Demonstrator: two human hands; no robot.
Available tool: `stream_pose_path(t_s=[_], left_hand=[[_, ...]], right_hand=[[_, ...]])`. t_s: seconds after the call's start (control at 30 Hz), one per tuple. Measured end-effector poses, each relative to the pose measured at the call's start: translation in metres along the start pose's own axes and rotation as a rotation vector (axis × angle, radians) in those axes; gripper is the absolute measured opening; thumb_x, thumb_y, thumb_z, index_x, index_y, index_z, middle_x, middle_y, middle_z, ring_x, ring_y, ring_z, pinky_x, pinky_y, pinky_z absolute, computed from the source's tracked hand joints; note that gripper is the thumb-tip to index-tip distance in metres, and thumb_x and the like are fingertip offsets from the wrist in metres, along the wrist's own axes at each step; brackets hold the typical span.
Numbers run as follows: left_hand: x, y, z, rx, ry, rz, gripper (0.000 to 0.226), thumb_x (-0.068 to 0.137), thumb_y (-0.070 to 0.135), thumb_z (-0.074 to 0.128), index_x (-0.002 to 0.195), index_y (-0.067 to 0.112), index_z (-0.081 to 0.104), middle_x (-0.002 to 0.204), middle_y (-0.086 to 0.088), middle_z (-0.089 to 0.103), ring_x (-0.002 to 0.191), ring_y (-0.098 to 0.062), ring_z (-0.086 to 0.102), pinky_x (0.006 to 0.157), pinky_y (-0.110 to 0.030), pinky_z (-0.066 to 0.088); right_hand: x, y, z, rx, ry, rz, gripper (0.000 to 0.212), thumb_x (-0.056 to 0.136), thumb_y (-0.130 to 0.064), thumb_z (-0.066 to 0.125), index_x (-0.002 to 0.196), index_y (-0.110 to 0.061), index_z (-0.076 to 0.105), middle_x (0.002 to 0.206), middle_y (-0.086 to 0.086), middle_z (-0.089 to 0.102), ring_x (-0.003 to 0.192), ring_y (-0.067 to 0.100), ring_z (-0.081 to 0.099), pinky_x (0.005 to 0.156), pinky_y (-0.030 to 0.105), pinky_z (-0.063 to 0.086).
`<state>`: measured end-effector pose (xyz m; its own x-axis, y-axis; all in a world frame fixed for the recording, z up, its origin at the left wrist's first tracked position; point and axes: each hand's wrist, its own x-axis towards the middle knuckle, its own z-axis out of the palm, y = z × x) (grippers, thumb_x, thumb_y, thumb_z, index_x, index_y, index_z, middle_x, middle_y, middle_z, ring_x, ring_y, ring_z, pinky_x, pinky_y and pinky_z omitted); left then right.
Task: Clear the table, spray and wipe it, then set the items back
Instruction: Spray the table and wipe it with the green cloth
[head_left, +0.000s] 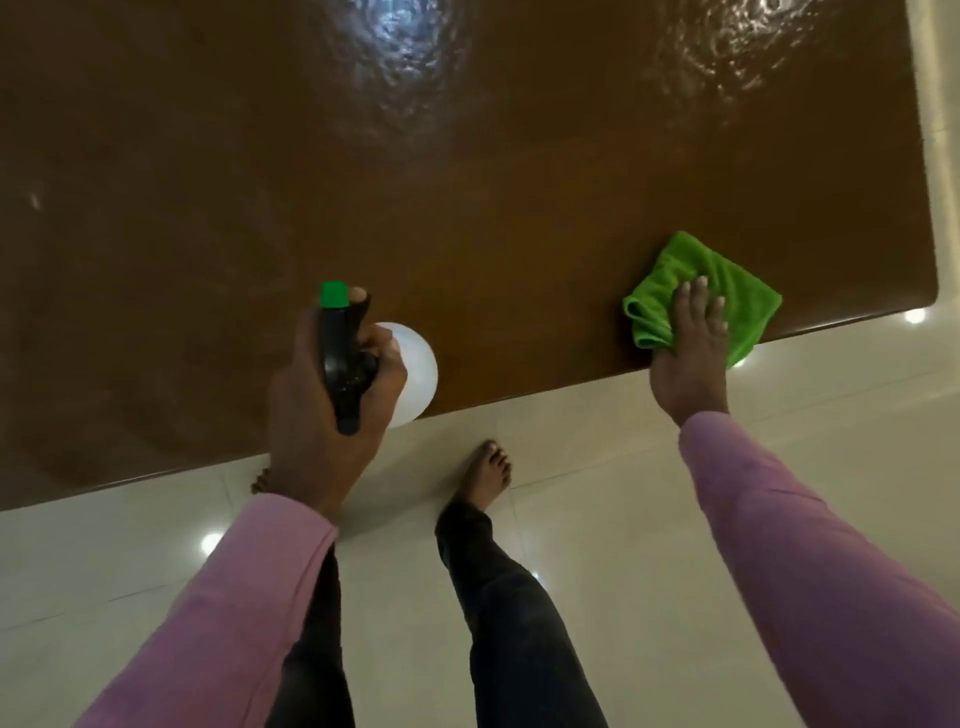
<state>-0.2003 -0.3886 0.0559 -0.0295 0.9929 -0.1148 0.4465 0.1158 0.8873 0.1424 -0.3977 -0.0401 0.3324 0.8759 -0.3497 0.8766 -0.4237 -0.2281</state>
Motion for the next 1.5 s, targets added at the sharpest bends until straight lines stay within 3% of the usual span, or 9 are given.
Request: stream_pose_path(t_s=[0.13,0.4,0.57,0.67,0.83,0.97,1.1,1.23,1.5], left_hand=[[-0.015,-0.027,-0.055,-0.023,0.084,-0.035,0.039,0.088,0.018,0.063,0.119,0.033,0.045,0.101,0.031,0.061,0.095,0.004,0.062,0.081,-0.013,0.05],[-0.026,-0.072,-0.169,-0.05,0.157,-0.103,0.04,0.088,0.018,0.063,0.118,0.036,0.043,0.111,0.022,0.056,0.105,-0.012,0.061,0.086,-0.027,0.055],[-0.024,-0.1,-0.227,0.03,0.197,-0.03,0.044,0.087,0.005,0.067,0.116,0.031,0.046,0.107,0.03,0.056,0.099,0.004,0.058,0.083,-0.007,0.047],[-0.025,-0.119,-0.257,0.094,0.242,-0.033,0.042,0.087,0.016,0.066,0.114,0.04,0.044,0.106,0.004,0.063,0.096,-0.015,0.064,0.081,-0.016,0.052],[-0.023,-0.143,-0.292,0.119,0.292,-0.078,0.037,0.086,0.019,0.064,0.112,0.038,0.046,0.092,0.009,0.06,0.082,-0.005,0.061,0.078,-0.01,0.048],[-0.015,-0.154,-0.316,0.134,0.331,-0.07,0.034,0.08,0.023,0.062,0.113,0.026,0.052,0.106,-0.015,0.058,0.09,-0.024,0.059,0.08,-0.024,0.051],[-0.011,-0.161,-0.33,0.127,0.31,-0.105,0.045,0.078,0.025,0.058,0.116,0.0,0.054,0.111,-0.018,0.057,0.095,-0.024,0.058,0.085,-0.021,0.049],[-0.015,-0.173,-0.331,0.048,0.312,-0.145,0.041,0.078,0.023,0.058,0.116,0.005,0.056,0.096,0.015,0.06,0.083,-0.002,0.058,0.077,-0.013,0.048],[-0.008,-0.168,-0.318,-0.039,0.317,-0.176,0.039,0.079,0.006,0.062,0.114,0.02,0.052,0.089,0.037,0.057,0.076,0.003,0.06,0.071,-0.004,0.043]], right_hand=[[-0.041,-0.099,0.048,-0.021,0.052,0.003,0.08,0.08,-0.008,0.044,0.152,-0.008,0.011,0.16,0.011,0.003,0.146,0.039,-0.004,0.119,0.049,0.0],[-0.134,-0.196,0.11,-0.143,-0.171,-0.589,0.085,0.073,-0.007,0.045,0.151,-0.015,0.012,0.159,0.002,0.008,0.147,0.027,0.001,0.12,0.042,0.002],[-0.087,-0.198,0.083,0.008,-0.041,-0.031,0.08,0.073,-0.013,0.032,0.151,-0.004,0.014,0.159,0.015,0.006,0.145,0.039,0.0,0.118,0.054,0.007],[-0.102,-0.281,0.112,0.051,0.036,0.097,0.085,0.069,-0.016,0.033,0.151,-0.003,0.013,0.159,0.016,0.005,0.144,0.044,0.0,0.117,0.053,0.005],[-0.196,-0.397,0.179,-0.091,-0.118,-0.445,0.079,0.076,-0.013,0.034,0.152,-0.012,0.011,0.16,0.006,0.006,0.146,0.035,-0.006,0.119,0.047,0.0],[-0.188,-0.353,0.167,-0.226,-0.191,-0.771,0.086,0.072,-0.008,0.04,0.152,-0.02,0.013,0.16,0.0,0.013,0.148,0.024,0.0,0.119,0.041,0.004],[-0.12,-0.312,0.127,-0.106,-0.058,-0.21,0.09,0.069,0.0,0.049,0.152,-0.01,0.014,0.16,0.008,0.006,0.147,0.031,-0.002,0.119,0.048,0.005],[-0.099,-0.389,0.14,0.062,0.042,0.139,0.089,0.067,-0.021,0.035,0.152,-0.006,0.011,0.16,0.013,0.003,0.145,0.041,-0.001,0.116,0.049,0.001],[-0.14,-0.411,0.158,-0.176,-0.173,-0.665,0.086,0.069,-0.012,0.043,0.152,-0.015,0.019,0.159,0.001,0.012,0.147,0.028,0.006,0.119,0.045,0.008]])
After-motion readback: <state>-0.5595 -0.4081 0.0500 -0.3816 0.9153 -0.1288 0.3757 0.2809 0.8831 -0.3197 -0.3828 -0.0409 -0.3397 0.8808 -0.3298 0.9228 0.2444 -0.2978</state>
